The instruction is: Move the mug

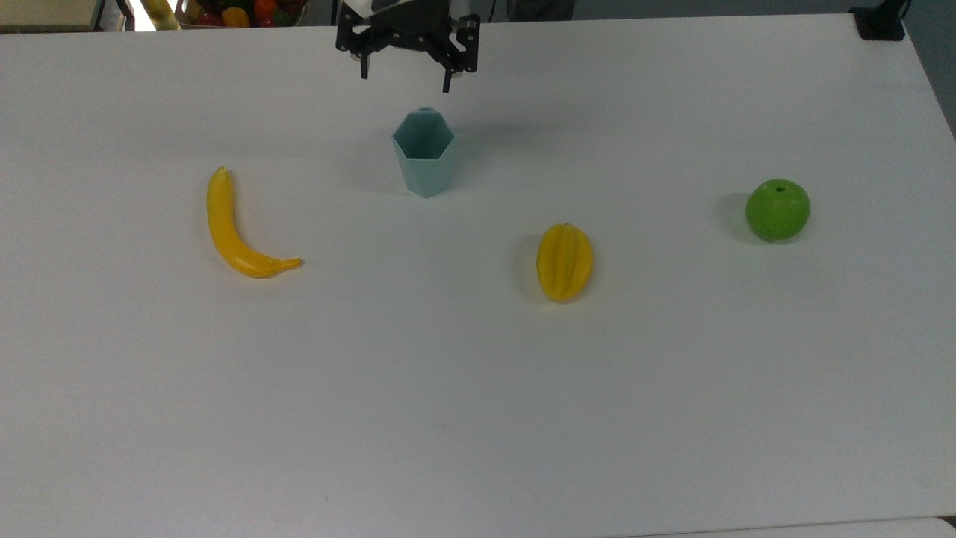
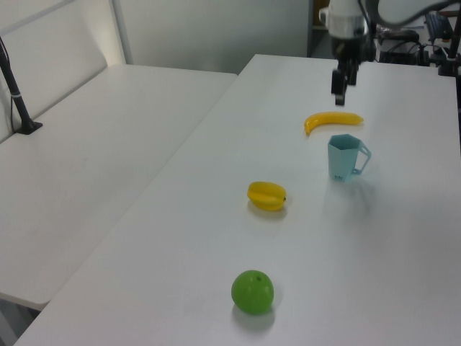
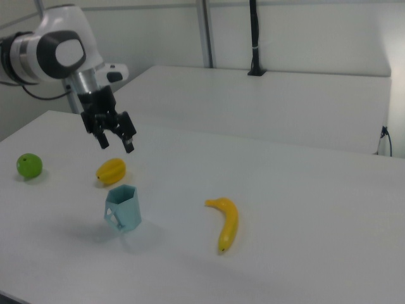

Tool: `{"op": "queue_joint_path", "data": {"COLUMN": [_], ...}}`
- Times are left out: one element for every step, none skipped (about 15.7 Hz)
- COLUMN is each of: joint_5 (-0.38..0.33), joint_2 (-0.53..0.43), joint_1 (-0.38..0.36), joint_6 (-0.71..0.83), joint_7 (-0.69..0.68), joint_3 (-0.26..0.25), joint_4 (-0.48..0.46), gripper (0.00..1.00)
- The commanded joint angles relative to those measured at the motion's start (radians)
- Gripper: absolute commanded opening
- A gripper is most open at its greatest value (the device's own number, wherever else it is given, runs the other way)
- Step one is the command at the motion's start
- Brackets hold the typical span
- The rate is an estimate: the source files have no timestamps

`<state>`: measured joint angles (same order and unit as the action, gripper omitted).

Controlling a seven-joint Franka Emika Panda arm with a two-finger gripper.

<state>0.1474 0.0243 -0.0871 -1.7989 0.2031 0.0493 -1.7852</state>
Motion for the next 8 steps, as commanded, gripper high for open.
{"op": "queue_joint_path", "data": {"joint_5": [-0.009,-0.012,-0.028,-0.061,-0.083,-0.088,-0.089,-0.089], "joint_2": [-0.007,-0.01,-0.01,-0.015,-0.027,-0.032,-0.032,-0.032], "joint_1": [0.013,0.015,0.017,0.024,0.024,0.027,0.029,0.027], "joint_6": [0.046,0.05,0.071,0.103,0.116,0.121,0.121,0.124], "joint_7": [-0.013,-0.011,-0.011,-0.025,-0.03,-0.03,-0.03,-0.03], "joint_3": [-0.005,-0.006,-0.009,-0.022,-0.034,-0.039,-0.045,-0.052], "joint_4": [0.081,0.096,0.102,0.104,0.104,0.105,0.113,0.121], "gripper": [1.0,1.0,1.0,1.0,1.0,1.0,1.0,1.0]}}
